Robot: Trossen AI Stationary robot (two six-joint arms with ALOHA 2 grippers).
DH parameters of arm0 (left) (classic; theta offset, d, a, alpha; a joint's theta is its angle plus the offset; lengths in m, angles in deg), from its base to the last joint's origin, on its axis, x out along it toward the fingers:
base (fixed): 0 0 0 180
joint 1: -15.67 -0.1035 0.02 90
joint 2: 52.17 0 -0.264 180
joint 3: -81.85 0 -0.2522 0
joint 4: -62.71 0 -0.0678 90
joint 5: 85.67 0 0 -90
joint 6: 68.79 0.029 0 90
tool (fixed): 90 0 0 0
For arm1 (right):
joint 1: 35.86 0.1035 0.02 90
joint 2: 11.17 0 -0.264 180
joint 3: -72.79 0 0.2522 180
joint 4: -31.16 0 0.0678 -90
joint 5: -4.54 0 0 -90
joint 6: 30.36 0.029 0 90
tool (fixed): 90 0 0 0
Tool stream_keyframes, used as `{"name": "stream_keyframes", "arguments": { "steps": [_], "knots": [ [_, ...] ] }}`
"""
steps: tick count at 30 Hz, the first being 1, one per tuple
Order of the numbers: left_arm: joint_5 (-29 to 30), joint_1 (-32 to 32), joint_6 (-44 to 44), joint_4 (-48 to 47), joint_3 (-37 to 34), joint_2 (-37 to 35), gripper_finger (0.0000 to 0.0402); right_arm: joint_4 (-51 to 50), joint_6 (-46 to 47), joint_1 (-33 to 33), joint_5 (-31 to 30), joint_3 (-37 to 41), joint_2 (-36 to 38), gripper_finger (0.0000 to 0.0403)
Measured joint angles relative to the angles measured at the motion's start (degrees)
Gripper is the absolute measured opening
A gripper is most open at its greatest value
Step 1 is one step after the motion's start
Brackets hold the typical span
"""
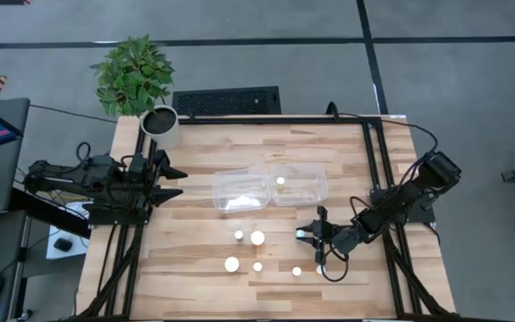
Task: Pick and place medicine bottles into bin by pill shape (circle, oval)
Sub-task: Put the green pill bottle into the right transparent bin
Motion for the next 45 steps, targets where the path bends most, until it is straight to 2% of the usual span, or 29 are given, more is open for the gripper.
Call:
{"name": "stream_keyframes", "arguments": {
  "steps": [5,11,18,23,29,34,45],
  "knots": [
    [0.0,0.0,0.0,0.0,0.0,0.0,0.0235,0.2,-1.7,-0.9,0.0,0.0,2.1,0.0116],
    [0.0,0.0,0.0,-0.4,0.0,0.0,0.0235,-1.1,-11.2,-4.8,-0.1,0.0,10.9,0.0121],
    [0.0,0.0,0.0,-0.8,0.0,0.0,0.0235,-9.3,-17.9,-13.5,-0.1,0.0,22.8,0.0120],
    [0.0,0.0,0.0,-0.8,0.0,0.0,0.0235,-15.6,-18.8,-19.9,1.6,0.0,26.5,0.0121],
    [0.0,0.0,0.0,-1.3,0.0,0.0,0.0235,-16.7,-19.0,-25.9,6.0,0.0,24.1,0.0122],
    [0.0,0.0,0.0,-1.2,0.0,0.0,0.0235,-15.8,-19.4,-28.8,6.1,0.0,19.5,0.0122],
    [0.0,0.0,0.0,-1.2,0.0,0.0,0.0235,-6.0,-20.9,-35.1,11.8,0.0,10.5,0.0127]
  ]
}}
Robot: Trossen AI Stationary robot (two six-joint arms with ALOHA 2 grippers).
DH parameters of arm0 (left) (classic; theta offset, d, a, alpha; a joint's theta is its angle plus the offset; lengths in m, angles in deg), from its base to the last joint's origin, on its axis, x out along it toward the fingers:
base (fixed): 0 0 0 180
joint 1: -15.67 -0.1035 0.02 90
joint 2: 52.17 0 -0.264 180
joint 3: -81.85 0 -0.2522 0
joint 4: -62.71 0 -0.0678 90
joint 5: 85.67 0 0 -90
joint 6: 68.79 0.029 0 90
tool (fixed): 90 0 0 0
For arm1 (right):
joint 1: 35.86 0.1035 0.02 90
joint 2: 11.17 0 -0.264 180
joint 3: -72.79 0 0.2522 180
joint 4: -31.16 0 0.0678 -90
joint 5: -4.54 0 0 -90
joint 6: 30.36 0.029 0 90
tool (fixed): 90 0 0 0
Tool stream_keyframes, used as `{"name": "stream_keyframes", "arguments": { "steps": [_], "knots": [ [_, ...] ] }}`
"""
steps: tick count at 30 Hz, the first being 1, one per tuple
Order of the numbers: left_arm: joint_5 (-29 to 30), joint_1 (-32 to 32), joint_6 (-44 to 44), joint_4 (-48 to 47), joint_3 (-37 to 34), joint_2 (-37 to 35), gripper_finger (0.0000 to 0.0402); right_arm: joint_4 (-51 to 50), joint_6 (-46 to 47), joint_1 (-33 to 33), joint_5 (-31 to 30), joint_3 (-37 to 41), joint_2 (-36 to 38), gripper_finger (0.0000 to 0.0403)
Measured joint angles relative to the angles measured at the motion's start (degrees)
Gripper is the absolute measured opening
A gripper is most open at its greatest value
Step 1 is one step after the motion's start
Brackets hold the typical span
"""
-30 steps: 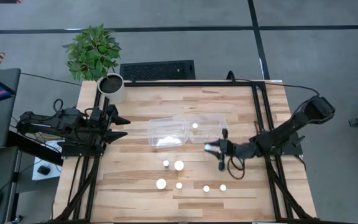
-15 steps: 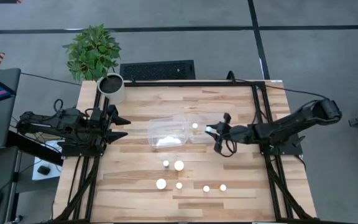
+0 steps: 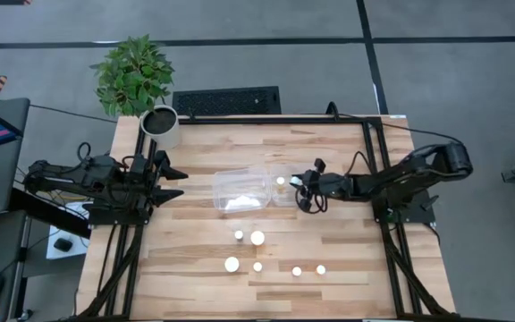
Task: Pick and place medicine bottles into bin by pill shape (circle, oval)
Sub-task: Put the green pill bottle into the right transparent bin
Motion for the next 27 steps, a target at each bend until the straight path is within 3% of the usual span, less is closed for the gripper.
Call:
{"name": "stream_keyframes", "arguments": {
  "steps": [13,27],
  "knots": [
    [0.0,0.0,0.0,0.0,0.0,0.0,0.0235,5.6,0.0,-3.5,3.2,0.0,-7.1,0.0127],
    [0.0,0.0,0.0,-0.1,0.0,0.0,0.0235,6.1,0.4,-3.8,4.6,0.0,-7.9,0.0143]
  ]
}}
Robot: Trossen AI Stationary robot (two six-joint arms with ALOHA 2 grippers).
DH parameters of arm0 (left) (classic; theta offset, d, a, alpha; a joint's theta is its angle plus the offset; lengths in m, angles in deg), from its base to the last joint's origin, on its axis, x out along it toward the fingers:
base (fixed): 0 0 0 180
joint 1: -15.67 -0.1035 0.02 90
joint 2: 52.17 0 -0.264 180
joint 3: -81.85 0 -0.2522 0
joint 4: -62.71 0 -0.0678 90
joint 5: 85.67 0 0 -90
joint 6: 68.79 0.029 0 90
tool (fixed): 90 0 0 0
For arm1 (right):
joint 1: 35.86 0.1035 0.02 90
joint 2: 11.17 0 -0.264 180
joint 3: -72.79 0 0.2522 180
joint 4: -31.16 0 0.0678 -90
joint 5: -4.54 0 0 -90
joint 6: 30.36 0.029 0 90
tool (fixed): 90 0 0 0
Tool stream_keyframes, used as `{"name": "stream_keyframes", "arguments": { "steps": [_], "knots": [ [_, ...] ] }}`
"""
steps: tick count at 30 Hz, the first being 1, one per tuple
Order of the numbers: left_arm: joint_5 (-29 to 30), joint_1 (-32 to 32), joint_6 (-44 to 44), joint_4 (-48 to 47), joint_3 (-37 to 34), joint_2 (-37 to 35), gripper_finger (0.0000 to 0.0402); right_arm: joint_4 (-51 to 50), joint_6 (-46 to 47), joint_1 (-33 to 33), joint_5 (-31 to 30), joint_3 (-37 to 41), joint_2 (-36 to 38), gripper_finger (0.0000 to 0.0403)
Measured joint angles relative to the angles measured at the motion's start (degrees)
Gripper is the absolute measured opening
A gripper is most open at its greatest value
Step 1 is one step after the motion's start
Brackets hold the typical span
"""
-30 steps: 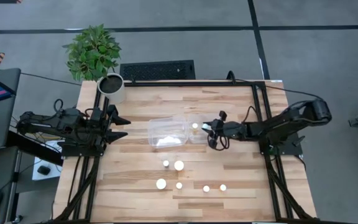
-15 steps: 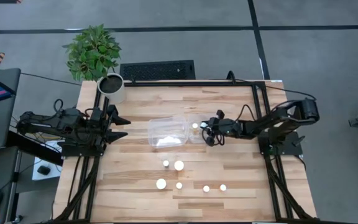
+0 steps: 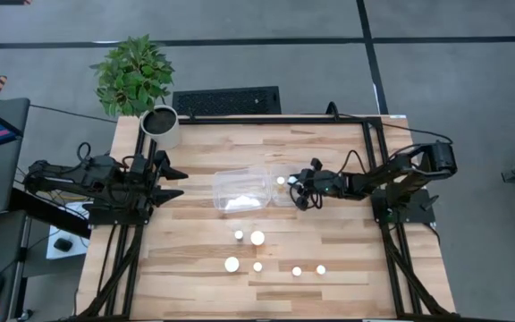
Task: Pick and place medicine bottles into bin by pill shape (circle, oval)
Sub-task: Put the green pill bottle into the right transparent bin, then put the right small orange pill bottle into the right transparent bin
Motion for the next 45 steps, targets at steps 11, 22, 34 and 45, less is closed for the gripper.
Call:
{"name": "stream_keyframes", "arguments": {
  "steps": [11,22,34,45],
  "knots": [
    [0.0,0.0,0.0,-0.1,0.0,0.0,0.0235,-0.2,-1.6,0.0,0.2,0.0,4.3,0.0223],
    [0.0,0.0,-0.5,-0.2,0.0,0.0,0.0235,-17.0,0.3,8.6,4.0,0.0,28.1,0.0213],
    [0.7,0.0,-0.3,-0.2,0.0,0.0,0.0235,-28.7,18.1,37.7,0.2,0.0,36.8,0.0205],
    [1.1,0.0,-0.7,0.7,0.0,0.0,0.0235,-22.6,31.0,59.2,-20.4,0.0,25.0,0.0186]
  ]
}}
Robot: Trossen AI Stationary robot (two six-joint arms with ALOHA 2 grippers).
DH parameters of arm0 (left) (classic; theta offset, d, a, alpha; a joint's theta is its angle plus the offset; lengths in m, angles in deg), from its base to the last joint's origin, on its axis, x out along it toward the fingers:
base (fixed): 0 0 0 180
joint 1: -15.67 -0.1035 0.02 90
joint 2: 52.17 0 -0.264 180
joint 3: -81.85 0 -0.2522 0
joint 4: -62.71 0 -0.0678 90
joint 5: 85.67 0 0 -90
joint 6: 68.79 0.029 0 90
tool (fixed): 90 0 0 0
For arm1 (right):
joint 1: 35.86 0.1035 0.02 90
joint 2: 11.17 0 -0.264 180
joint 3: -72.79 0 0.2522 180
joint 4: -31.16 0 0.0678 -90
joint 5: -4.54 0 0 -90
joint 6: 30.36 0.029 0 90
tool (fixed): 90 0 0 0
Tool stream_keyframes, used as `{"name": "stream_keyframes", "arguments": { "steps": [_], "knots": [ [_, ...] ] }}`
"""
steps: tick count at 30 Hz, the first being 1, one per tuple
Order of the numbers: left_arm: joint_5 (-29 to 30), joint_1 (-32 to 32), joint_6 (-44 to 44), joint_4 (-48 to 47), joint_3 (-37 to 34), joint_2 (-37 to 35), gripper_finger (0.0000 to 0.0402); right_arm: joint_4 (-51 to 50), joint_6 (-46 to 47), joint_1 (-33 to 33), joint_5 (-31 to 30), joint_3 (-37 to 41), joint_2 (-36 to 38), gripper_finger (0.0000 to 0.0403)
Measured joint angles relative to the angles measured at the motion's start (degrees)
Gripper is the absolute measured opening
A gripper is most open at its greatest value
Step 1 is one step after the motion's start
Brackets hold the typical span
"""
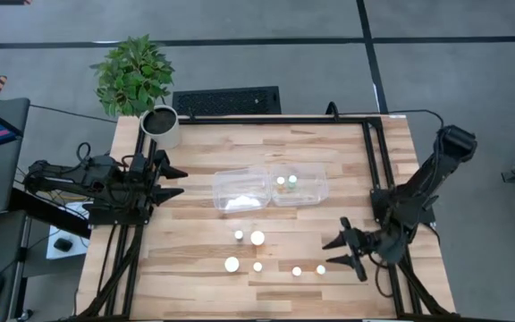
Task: Pick and place medicine bottles into bin by pill shape (circle, oval)
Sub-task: Put the right small orange pill bottle into the right transparent bin
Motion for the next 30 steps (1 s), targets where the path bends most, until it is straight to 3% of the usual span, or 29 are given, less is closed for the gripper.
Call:
{"name": "stream_keyframes", "arguments": {
  "steps": [12,30],
  "knots": [
    [0.2,0.0,-0.8,0.0,0.0,0.0,0.0235,13.0,2.0,2.0,-2.4,-0.1,-14.9,0.0186],
    [1.6,0.0,-1.5,0.0,0.0,0.0,0.0235,10.6,0.2,2.1,-2.4,-6.9,-28.6,0.0184]
  ]
}}
